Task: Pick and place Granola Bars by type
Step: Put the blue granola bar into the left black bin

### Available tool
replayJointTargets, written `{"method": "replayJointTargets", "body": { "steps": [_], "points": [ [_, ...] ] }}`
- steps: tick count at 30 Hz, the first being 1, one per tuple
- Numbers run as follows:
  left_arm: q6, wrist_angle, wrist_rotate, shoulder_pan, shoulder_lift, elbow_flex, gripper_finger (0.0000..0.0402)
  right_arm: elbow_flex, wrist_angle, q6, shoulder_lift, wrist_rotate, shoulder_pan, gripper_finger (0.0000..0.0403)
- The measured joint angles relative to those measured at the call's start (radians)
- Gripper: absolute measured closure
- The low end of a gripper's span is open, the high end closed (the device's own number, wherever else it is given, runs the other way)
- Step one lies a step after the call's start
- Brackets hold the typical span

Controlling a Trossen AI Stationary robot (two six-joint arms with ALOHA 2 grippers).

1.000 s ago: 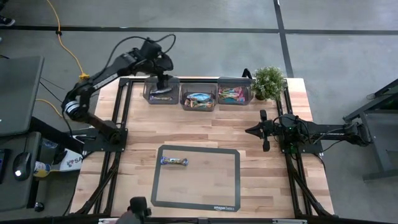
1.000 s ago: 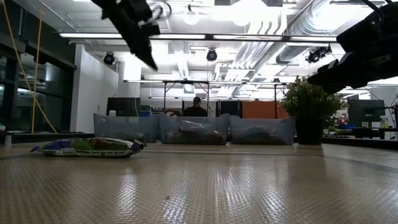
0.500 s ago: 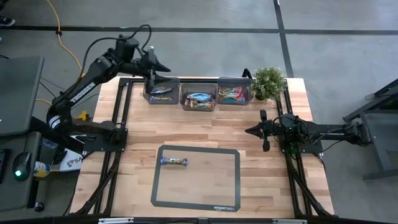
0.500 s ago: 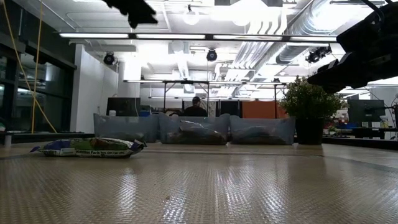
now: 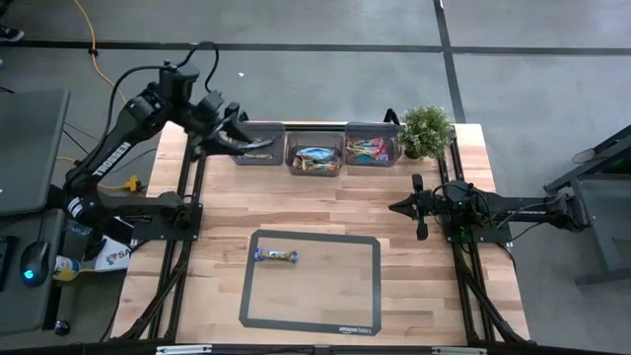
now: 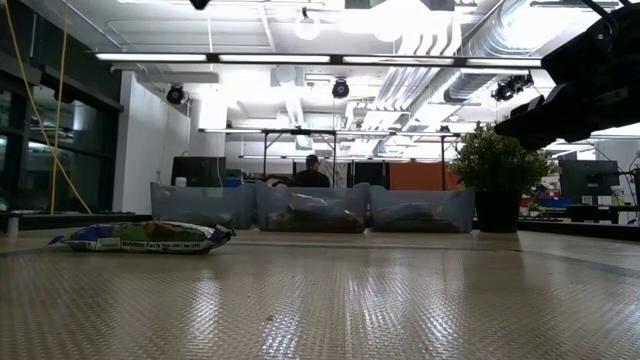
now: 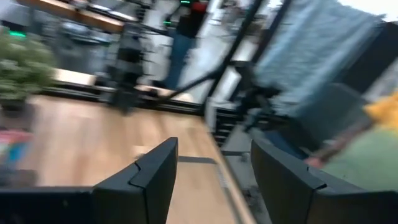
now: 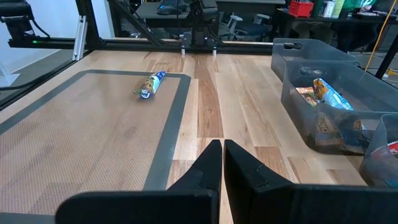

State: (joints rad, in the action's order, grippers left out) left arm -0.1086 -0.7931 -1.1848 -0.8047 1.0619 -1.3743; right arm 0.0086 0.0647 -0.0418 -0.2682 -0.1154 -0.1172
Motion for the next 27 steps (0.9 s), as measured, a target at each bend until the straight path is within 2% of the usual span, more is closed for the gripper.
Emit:
{"method": "replayJointTargets", "body": {
  "steps": [5,11,18,24,27],
  "points": [
    [-0.015,-0.083,-0.12,0.0,-0.019,0.0,0.02,0.0,0.0,0.0,0.0,0.0,0.0,0.0402],
    [-0.059,-0.178,-0.124,0.004,-0.07,0.0,0.02,0.0,0.0,0.0,0.0,0.0,0.0,0.0402],
    [-0.068,-0.243,0.039,0.141,-0.116,0.001,0.02,0.0,0.0,0.0,0.0,0.0,0.0,0.0402],
    [0.015,-0.238,0.231,0.332,-0.129,0.004,0.02,0.0,0.0,0.0,0.0,0.0,0.0,0.0402],
    [0.099,-0.166,0.325,0.443,-0.133,0.04,0.02,0.0,0.0,0.0,0.0,0.0,0.0,0.0402]
  ]
}}
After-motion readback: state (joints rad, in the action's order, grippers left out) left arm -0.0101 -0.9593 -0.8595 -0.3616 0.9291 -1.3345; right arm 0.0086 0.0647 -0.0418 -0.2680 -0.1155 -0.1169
